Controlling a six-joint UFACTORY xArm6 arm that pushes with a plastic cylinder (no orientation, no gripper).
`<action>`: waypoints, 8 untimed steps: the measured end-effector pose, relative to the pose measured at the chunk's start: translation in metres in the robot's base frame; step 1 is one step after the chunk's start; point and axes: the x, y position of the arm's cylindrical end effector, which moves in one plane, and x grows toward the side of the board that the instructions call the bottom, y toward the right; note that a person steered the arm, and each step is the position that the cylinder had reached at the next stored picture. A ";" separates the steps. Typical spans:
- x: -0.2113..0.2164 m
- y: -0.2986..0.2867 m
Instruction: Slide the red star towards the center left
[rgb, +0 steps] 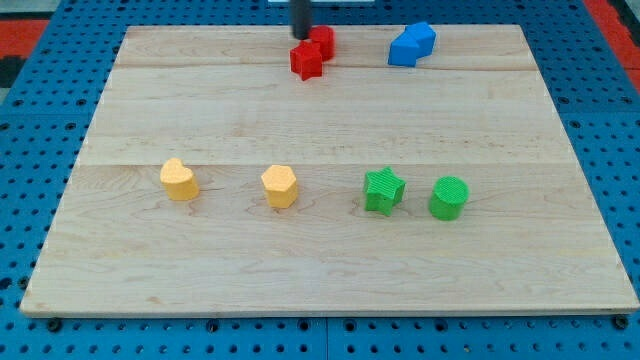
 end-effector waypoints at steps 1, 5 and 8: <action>0.016 0.024; 0.073 -0.058; 0.081 -0.055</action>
